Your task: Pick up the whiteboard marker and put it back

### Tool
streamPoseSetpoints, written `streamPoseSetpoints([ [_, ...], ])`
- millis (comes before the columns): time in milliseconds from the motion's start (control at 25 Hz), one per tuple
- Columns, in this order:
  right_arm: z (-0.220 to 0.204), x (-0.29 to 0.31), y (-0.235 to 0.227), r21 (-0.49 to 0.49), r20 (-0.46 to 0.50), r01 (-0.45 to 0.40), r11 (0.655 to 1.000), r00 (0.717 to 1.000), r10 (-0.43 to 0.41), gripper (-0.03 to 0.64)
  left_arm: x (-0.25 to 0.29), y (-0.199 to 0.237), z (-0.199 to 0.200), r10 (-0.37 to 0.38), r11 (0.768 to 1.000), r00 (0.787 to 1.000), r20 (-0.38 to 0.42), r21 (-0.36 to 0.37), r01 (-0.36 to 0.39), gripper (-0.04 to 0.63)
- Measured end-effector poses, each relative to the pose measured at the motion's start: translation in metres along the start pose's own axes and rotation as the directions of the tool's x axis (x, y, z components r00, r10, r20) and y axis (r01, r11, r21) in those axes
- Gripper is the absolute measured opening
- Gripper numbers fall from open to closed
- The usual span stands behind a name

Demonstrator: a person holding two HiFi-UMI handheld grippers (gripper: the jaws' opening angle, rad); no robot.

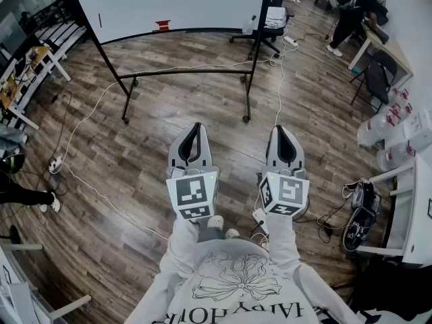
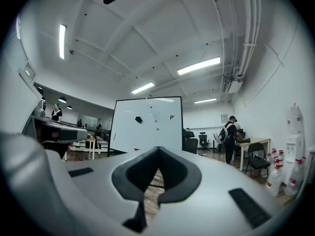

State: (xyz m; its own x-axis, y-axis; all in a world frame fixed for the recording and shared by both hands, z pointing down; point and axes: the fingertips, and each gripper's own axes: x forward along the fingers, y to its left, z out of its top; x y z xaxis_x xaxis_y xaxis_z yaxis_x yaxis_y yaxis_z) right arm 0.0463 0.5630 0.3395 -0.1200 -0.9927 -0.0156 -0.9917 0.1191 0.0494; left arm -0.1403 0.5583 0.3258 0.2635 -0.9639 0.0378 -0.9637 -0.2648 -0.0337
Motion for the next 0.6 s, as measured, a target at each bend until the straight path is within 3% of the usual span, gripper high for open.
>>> streamPoseSetpoints([
  [600,-0.007,0.031,0.01,0.014,0.002,0.009,1.0,1.0,-0.009,0.003,0.024,0.019,-0.006,-0.004,1.0,1.0,-0.003,0.011,0.004,0.006],
])
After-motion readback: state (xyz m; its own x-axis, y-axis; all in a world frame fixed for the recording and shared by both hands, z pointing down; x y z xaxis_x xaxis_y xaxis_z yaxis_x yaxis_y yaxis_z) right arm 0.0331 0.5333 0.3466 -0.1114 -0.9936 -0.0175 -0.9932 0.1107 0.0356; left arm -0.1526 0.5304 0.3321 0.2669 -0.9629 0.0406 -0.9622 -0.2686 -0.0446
